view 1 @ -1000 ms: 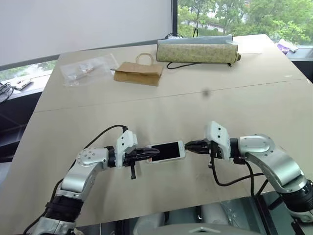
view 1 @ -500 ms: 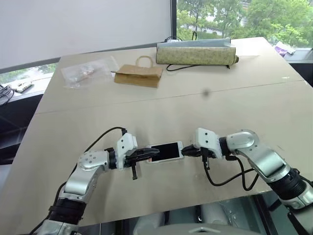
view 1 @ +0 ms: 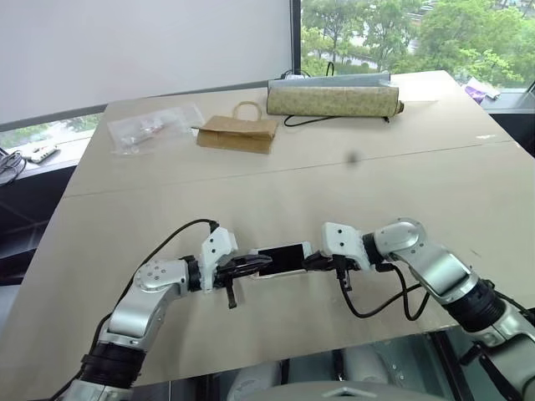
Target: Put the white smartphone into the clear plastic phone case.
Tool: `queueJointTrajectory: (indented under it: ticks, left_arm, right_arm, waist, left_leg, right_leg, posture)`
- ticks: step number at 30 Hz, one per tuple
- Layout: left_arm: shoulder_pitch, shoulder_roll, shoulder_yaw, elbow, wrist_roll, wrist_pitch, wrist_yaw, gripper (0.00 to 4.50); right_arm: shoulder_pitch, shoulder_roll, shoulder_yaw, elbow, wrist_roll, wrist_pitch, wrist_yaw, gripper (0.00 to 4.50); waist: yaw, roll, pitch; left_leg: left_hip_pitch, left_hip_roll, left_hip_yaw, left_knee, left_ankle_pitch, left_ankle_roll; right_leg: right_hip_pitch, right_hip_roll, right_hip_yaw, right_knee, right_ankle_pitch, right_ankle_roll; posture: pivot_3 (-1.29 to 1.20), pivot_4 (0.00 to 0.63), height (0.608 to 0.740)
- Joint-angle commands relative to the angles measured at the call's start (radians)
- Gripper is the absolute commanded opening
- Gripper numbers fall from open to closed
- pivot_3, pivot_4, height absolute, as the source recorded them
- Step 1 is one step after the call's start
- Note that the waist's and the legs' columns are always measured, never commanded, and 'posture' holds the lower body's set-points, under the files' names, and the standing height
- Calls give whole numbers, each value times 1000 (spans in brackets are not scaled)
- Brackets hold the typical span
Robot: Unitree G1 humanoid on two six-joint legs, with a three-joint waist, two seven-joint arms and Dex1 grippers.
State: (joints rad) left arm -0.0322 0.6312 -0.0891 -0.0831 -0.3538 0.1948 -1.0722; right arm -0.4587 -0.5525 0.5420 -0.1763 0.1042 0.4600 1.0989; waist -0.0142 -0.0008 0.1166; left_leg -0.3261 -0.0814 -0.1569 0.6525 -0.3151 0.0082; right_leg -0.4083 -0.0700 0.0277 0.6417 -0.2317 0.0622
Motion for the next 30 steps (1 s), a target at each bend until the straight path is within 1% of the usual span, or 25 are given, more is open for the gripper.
queueJointTrajectory:
  ticks: [1, 8, 12, 16, 18, 22, 25, 26, 30]
  left_arm:
    - [18, 0, -22, -20, 17, 21, 8, 80]
    - [40, -2, -22, -67, 17, 44, 30, 80]
    - [45, -1, -21, -104, 10, 72, 45, 80]
    - [32, -2, -22, -109, 8, 92, 49, 80]
    - [25, -3, -23, -105, 8, 97, 49, 80]
    - [15, -2, -8, -100, -2, 104, 46, 80]
    - [16, -3, 17, -115, -36, 123, 47, 80]
    - [16, -4, 28, -123, -53, 136, 51, 80]
    - [12, -6, 54, -145, -89, 183, 72, 80]
  right_arm:
    - [40, -4, 74, 119, -39, 120, 10, 0]
    - [32, -2, 33, 98, 0, 292, -27, 0]
    - [26, -17, 47, 74, 15, 383, -39, 0]
    - [14, 2, 61, 89, 19, 445, -54, 0]
    - [13, 10, 61, 95, 23, 445, -59, 0]
    - [38, 36, -49, 1, 105, 325, -37, 0]
    - [47, 64, -160, -111, 198, 319, -43, 0]
    - [46, 68, -187, -141, 223, 335, -52, 0]
    - [37, 70, -241, -191, 268, 365, -93, 0]
  waist:
    - [0, 0, -3]
    - [2, 1, -10]
    - [5, 1, -10]
    - [4, 2, -10]
    - [4, 2, -10]
    - [4, 2, -9]
    - [3, 2, -2]
    - [2, 2, 2]
    - [0, 2, 8]
  left_leg:
    - [0, 0, 0, 0, 0, 0]
    - [1, 0, -1, 0, -2, 3]
    - [1, -1, -1, 0, -2, 3]
    - [1, -1, -2, 0, -2, 3]
    - [2, -1, -3, 0, -2, 4]
    - [2, -1, -4, 0, -2, 4]
    - [0, -1, -4, 0, -2, 4]
    - [-2, -1, -4, 0, 0, 0]
    - [-9, 0, -4, 0, 0, -1]
  right_leg:
    - [0, 0, 0, 0, 0, 0]
    - [1, 0, 0, 0, 0, 0]
    - [1, 0, -1, 0, 0, 0]
    - [1, 0, -2, 0, 0, 0]
    - [2, 0, -2, 0, 0, 0]
    - [3, 0, -3, 0, 0, 0]
    - [2, 0, -3, -1, 0, 0]
    - [0, -1, -3, 0, 0, 0]
    - [-8, -2, -2, 0, 0, 0]
  posture:
    - [0, 150, 740]
    - [0, 150, 740]
    - [0, 150, 740]
    - [0, 150, 740]
    - [0, 150, 740]
    - [0, 150, 740]
    - [0, 150, 740]
    - [0, 150, 740]
    - [0, 150, 740]
